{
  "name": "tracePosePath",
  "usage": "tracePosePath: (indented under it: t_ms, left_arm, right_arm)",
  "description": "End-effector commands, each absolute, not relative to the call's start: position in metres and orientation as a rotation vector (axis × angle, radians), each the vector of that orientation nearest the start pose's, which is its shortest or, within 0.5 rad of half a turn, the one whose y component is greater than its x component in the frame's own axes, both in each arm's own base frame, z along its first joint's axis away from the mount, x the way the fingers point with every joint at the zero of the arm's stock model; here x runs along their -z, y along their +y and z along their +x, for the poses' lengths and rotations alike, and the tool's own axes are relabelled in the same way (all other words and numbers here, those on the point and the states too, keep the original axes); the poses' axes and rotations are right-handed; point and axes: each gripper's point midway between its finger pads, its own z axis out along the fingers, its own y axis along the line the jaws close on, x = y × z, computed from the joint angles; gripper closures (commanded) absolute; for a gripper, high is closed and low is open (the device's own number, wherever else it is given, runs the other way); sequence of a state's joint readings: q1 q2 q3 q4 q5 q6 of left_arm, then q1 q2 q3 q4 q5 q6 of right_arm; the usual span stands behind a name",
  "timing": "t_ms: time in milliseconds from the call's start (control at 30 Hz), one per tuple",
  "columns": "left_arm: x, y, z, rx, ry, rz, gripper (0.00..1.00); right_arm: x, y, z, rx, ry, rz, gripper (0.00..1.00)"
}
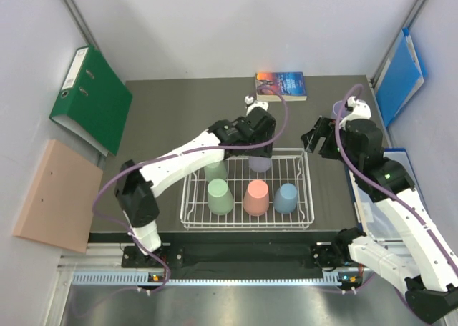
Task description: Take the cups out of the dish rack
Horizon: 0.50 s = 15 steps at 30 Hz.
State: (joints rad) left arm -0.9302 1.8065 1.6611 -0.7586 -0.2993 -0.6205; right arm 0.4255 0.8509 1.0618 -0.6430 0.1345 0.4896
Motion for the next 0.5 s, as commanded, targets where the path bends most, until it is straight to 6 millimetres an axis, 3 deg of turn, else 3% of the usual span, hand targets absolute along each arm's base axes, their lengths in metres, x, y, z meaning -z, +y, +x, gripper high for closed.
tracePosePath:
  t_ms: [0, 33, 67, 133, 167, 200, 300, 433, 467]
  left_arm:
    - [-0.298, -0.362, 0.292, 0.71, 2.178, 0.189, 1.0]
    - [-0.313, -0.367, 0.293, 0.795, 2.136, 0.157, 1.0]
    - [-0.315, -0.368, 0.29, 0.874, 2.144, 0.159, 1.0]
    - [-0.352, -0.375, 0.287, 1.089, 2.035, 0.126, 1.0]
    - [-0.34, -0.376, 0.279, 1.184, 2.056, 0.153, 1.0]
    - [-0.361, -0.371, 0.275, 1.272, 1.979, 0.142, 1.0]
    - [-0.385, -0.36, 0.272, 1.449, 1.795, 0.15, 1.0]
    - [-0.4, -0.347, 0.273, 1.688, 1.729, 0.024, 1.0]
    - [-0.391, -0.342, 0.277, 1.715, 1.73, 0.001, 1.0]
  right_arm:
    - [-0.322, 0.109, 0.268, -0.465, 1.886, 0.212, 0.21]
    - [-0.329, 0.111, 0.269, -0.497, 1.85, 0.221, 0.24]
    - [-0.335, 0.113, 0.267, -0.529, 1.823, 0.222, 0.26]
    - [-0.342, 0.129, 0.264, -0.626, 1.802, 0.172, 0.3]
    - [-0.344, 0.132, 0.264, -0.651, 1.794, 0.166, 0.31]
    - [-0.346, 0.138, 0.261, -0.689, 1.794, 0.144, 0.31]
    - [-0.353, 0.149, 0.257, -0.758, 1.777, 0.104, 0.32]
    - [-0.364, 0.159, 0.248, -0.847, 1.732, 0.06, 0.3]
    - [-0.365, 0.162, 0.245, -0.874, 1.725, 0.054, 0.29]
